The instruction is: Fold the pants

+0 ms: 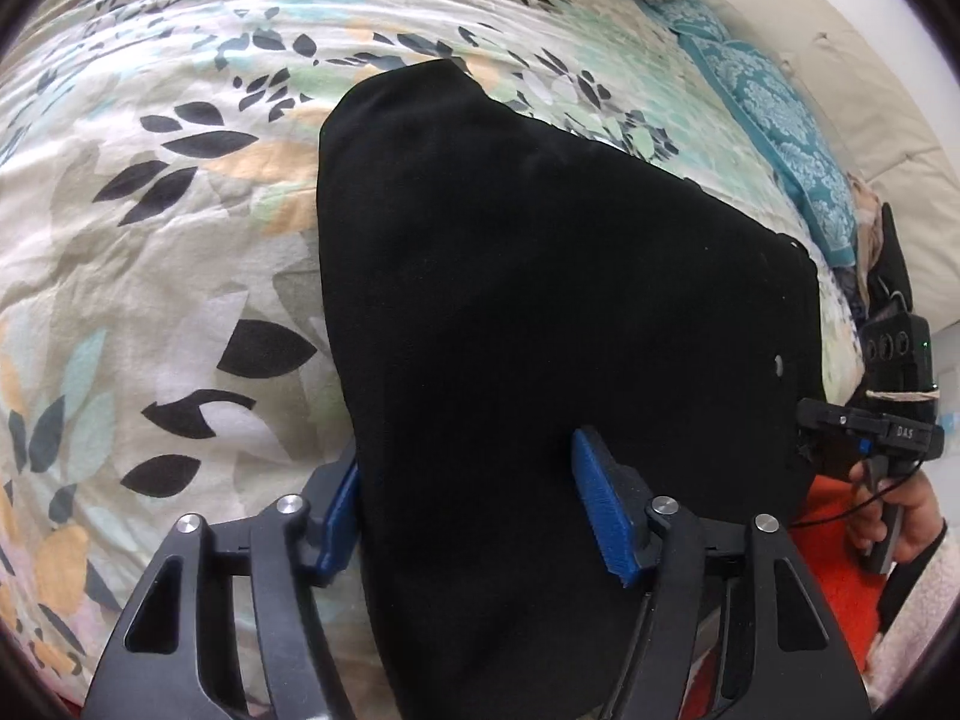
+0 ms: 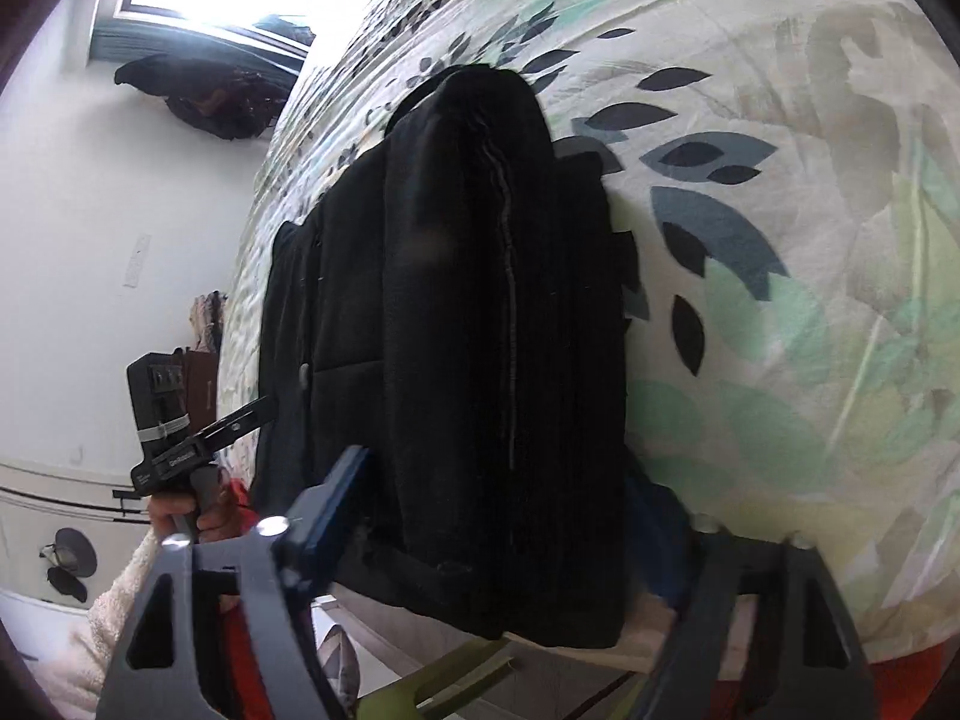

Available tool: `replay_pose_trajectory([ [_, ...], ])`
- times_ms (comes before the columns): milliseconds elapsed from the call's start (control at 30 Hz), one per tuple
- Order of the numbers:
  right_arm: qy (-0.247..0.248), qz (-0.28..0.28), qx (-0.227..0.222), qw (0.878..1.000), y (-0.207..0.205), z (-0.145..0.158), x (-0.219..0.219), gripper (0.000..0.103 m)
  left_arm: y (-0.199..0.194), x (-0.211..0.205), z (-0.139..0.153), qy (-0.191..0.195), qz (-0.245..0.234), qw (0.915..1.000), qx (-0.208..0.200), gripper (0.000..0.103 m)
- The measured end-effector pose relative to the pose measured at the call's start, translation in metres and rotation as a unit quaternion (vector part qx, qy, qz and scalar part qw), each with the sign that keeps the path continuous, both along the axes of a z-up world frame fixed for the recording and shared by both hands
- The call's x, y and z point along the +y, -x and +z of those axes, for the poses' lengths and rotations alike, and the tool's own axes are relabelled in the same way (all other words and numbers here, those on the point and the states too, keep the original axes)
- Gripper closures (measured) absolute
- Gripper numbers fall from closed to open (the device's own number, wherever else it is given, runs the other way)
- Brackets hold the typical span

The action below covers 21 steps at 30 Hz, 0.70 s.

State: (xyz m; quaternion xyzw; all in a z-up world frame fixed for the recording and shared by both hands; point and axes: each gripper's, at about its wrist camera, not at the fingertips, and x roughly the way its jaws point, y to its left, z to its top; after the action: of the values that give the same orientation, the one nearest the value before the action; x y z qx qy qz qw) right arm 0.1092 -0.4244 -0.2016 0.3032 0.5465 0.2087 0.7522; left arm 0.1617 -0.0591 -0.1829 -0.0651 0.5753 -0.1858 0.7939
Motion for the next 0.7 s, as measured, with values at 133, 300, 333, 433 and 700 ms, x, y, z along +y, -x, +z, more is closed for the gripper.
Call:
replay_pose_trajectory([
  [133,0.007,0.011,-0.030,0.999,0.002,0.015,0.009,0.065,0.006,0.001,0.028,0.009,0.005,0.9995,-0.029,0.088],
  [300,0.000,0.017,-0.078,0.997,0.008,0.053,0.027,0.070,0.019,0.009,0.080,0.027,-0.003,0.9969,-0.074,0.088],
  [333,-0.003,0.022,-0.088,0.996,0.009,0.062,0.032,0.070,0.020,0.013,0.090,0.030,-0.001,0.9962,-0.082,0.088],
  [433,-0.013,0.033,-0.117,0.993,0.006,0.088,0.048,0.070,0.020,0.033,0.113,0.035,0.012,0.9946,-0.097,0.088],
  [700,-0.041,0.039,-0.120,0.991,-0.012,0.092,0.085,0.070,0.015,0.079,0.091,0.015,0.036,0.9962,-0.077,0.087],
])
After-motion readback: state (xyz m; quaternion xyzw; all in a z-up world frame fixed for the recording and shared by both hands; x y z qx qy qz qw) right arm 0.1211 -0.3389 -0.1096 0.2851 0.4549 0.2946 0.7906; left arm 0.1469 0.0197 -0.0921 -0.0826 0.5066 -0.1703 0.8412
